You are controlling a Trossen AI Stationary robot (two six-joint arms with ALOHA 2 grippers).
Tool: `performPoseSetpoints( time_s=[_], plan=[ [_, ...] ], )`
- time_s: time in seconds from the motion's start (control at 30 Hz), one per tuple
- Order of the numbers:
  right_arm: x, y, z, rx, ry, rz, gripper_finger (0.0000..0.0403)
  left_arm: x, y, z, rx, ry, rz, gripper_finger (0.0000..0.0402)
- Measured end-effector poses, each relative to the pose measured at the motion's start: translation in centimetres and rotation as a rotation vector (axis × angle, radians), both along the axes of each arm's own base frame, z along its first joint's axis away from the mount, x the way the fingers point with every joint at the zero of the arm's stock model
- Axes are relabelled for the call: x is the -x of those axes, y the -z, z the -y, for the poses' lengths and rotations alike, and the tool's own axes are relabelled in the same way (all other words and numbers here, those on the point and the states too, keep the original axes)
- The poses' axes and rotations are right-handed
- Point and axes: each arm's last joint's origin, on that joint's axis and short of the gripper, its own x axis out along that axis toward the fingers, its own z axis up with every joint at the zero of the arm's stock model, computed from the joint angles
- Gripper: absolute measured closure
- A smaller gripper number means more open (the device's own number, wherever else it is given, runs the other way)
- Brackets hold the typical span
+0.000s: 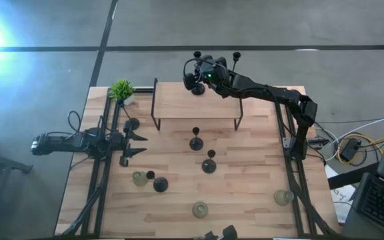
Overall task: Pick & Place candle stick holders
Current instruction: Put the black candle holder on the shelf
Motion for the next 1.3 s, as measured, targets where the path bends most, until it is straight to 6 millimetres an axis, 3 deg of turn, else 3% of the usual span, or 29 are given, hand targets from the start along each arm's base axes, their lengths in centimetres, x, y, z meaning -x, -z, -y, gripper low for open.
performPoseSetpoints(
  time_s=[0.3,0.67,0.9,1.1,1.3],
  plan=[
    [0.0,0.1,0.0,-0.001,-0.005,-0.012,0.0339,0.0,0.0,0.0,0.0,-0.002,0.0,0.0211],
    [0.6,-0.1,-0.3,-0.007,-0.02,-0.063,0.0244,0.0,0.0,0.0,0.0,-0.001,0.0,0.0211],
    [1.4,-1.3,-0.8,-0.028,-0.085,-0.058,0.0198,0.0,0.0,0.0,0.0,-0.001,0.001,0.0211],
    [2.3,-2.0,-2.1,-0.069,-0.159,-0.104,0.0186,0.0,0.0,0.0,0.0,-0.001,0.0,0.0211],
    [4.6,-2.5,-5.1,-0.144,-0.21,-0.282,0.0192,0.0,0.0,0.0,0.0,-0.001,0.0,0.0211]
  ],
)
